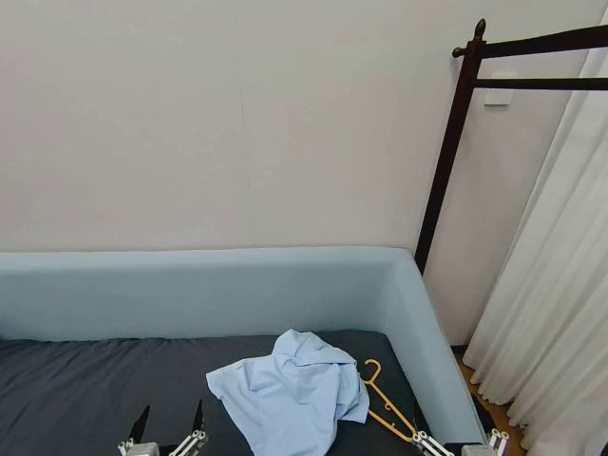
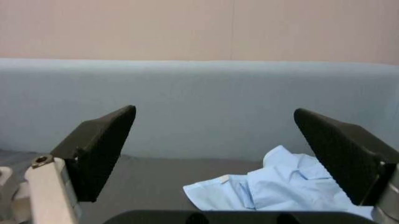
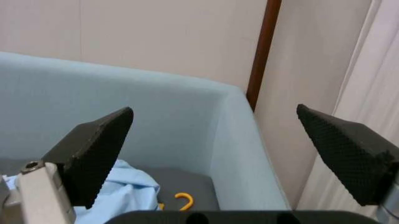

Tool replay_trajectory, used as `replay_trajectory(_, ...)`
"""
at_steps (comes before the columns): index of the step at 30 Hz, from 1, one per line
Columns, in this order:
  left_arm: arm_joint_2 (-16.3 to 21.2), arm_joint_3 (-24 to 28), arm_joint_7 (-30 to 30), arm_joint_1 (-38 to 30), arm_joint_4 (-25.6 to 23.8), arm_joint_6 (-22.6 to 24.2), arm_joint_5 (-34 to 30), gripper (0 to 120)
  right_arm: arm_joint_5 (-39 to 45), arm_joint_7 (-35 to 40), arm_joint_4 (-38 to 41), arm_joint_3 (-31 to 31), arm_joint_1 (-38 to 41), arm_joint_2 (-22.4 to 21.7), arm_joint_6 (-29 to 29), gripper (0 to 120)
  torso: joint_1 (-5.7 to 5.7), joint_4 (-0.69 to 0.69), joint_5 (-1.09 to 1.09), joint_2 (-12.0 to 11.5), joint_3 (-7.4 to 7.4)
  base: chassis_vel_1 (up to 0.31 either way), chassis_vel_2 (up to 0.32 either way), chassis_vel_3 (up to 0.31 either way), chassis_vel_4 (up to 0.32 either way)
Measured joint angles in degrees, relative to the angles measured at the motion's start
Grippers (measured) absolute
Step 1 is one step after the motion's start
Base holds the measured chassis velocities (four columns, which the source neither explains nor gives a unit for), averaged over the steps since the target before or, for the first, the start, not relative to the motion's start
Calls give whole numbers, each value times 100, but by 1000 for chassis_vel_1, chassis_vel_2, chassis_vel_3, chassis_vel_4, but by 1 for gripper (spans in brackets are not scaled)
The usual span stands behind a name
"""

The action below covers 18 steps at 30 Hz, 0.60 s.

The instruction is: Pick up the clothes from the sofa and hang them on the clothes hanger.

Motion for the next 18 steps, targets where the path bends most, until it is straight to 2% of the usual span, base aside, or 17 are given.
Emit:
replay_trajectory(11, 179, 120, -110, -105, 2, -115, -315, 100, 851, 16, -39, 3, 229, -192, -344, 100, 0, 0, 1, 0, 0, 0, 0, 0, 0)
replay_trajectory(13, 134, 109, -110, -124, 48, -125, -316, 100, 911, 16, -46, -5, 239, -220, -351, 100, 0, 0, 0, 0, 0, 0, 0, 0, 0)
replay_trajectory(16, -210, 23, -114, -105, 8, -30, -273, 100, 1048, 17, -55, -86, 231, -252, -412, 100, 0, 0, 1, 0, 0, 0, 0, 0, 0)
replay_trajectory(18, -308, 7, -111, -82, -38, -16, -218, 100, 1044, 16, -70, -106, 222, -255, -412, 100, 0, 1, 0, 0, 0, 0, 0, 0, 0)
